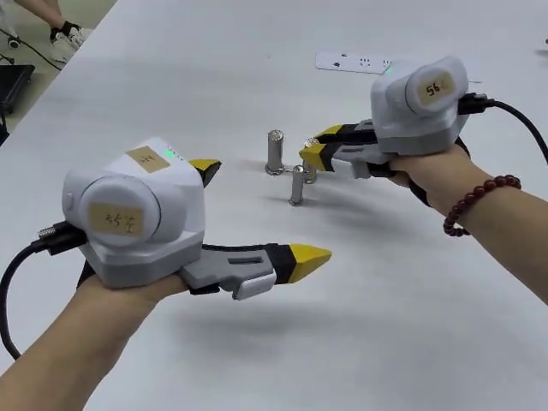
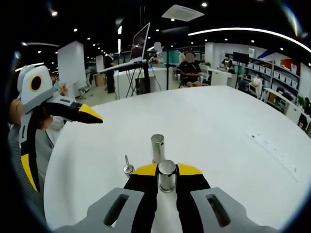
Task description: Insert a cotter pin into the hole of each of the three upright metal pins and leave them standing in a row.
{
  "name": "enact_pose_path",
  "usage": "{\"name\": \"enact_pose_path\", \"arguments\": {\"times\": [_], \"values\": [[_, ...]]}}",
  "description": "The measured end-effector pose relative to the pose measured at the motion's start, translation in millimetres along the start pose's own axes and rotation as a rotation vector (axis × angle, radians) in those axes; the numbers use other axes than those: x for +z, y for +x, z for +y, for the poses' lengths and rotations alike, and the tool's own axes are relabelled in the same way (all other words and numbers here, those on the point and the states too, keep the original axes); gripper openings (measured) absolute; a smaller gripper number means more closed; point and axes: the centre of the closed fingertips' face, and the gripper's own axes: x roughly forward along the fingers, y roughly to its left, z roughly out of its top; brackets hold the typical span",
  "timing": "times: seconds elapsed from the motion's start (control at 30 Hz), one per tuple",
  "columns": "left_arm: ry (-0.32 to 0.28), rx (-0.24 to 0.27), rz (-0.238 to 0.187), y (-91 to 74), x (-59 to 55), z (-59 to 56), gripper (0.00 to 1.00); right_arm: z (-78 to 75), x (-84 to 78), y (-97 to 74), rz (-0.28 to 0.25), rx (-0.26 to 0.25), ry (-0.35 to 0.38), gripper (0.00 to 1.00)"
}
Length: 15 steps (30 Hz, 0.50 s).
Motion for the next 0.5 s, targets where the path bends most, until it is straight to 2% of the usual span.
{"name": "enact_pose_path", "arguments": {"times": [0.27,0.5], "values": [[0.013,-0.017,0.006,1.8,-2.5,-5.0,0.99,-3.7,-9.4,-15.9,0.027,0.003,-0.017,0.08],[0.036,-0.028,0.012,2.0,-3.9,-6.9,0.99,5.3,-14.2,-33.1,0.029,0.037,-0.018,0.08]]}}
